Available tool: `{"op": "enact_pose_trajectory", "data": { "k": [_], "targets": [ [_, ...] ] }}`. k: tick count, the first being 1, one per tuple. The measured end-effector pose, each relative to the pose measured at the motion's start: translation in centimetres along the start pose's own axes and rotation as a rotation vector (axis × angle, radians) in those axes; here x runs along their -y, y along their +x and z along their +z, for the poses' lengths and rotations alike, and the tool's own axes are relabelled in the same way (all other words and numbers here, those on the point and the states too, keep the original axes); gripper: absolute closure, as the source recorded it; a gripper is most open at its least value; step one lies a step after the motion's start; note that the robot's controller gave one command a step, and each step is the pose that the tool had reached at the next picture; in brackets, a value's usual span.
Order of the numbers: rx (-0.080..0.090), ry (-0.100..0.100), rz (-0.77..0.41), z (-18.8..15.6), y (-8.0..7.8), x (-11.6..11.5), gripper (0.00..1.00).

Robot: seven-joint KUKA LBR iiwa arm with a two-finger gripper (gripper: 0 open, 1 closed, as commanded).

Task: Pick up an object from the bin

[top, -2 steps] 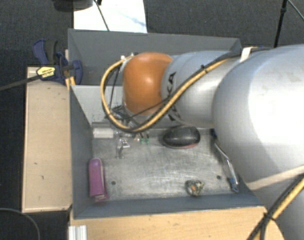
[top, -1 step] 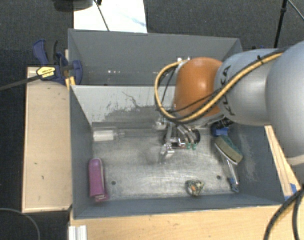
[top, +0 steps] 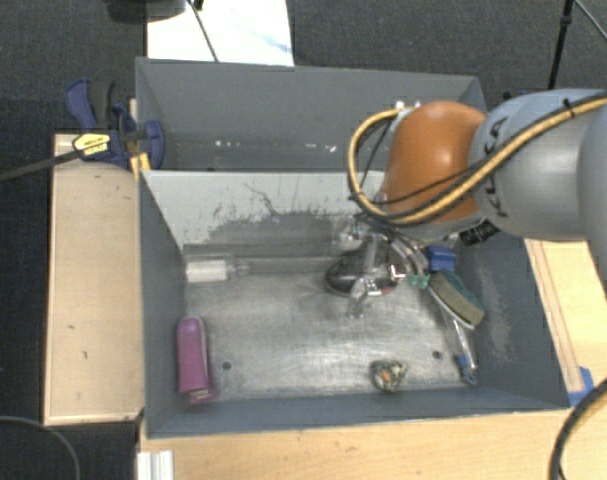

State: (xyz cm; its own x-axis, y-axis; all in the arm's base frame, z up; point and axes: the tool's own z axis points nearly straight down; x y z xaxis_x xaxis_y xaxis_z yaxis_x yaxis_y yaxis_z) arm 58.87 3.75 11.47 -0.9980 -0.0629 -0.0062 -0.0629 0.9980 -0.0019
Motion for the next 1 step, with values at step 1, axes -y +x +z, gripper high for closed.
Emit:
{"op": "enact_pose_trajectory", "data": {
  "k": [1],
  "targets": [
    [0.001,-0.004,-0.11,4.04,-0.02,2.4,0.0]
  ]
}}
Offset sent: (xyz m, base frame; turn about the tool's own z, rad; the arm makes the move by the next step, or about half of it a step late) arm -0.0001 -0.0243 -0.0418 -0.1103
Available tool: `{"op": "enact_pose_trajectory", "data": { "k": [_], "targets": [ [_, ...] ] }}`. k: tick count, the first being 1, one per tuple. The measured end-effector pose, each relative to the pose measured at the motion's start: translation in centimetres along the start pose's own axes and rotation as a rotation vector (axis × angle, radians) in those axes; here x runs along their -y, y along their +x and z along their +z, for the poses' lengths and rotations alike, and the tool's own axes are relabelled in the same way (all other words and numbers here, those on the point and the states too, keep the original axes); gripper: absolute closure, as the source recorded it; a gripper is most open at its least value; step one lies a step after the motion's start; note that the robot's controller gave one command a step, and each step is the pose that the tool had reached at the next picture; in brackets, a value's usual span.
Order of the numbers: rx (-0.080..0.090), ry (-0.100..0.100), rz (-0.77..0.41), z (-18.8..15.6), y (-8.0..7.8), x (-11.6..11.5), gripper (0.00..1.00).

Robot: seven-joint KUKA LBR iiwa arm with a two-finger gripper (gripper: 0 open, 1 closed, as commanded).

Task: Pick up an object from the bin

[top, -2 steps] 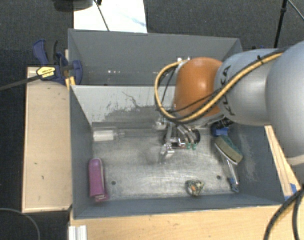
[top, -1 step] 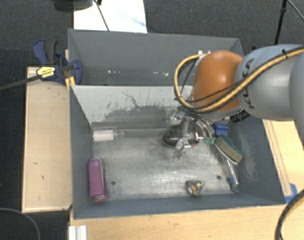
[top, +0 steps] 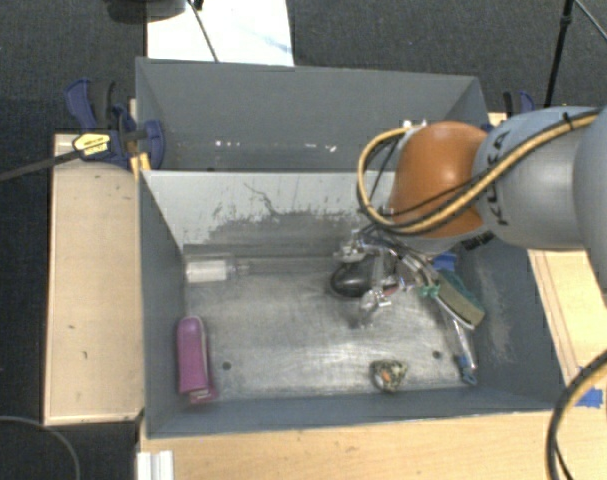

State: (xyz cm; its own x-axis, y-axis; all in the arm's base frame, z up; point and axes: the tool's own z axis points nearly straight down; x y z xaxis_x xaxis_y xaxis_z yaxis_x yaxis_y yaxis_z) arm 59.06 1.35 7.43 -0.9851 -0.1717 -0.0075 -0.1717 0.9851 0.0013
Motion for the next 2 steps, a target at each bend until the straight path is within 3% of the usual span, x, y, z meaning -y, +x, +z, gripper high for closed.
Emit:
{"op": "enact_pose_trajectory", "data": {
  "k": [1,2],
  "targets": [
    [0.005,0.001,0.003,-0.3,-0.2,0.0,1.0],
    [0.002,0.003,-0.013,-14.0,0.9,2.0,1.0]
  ]
}}
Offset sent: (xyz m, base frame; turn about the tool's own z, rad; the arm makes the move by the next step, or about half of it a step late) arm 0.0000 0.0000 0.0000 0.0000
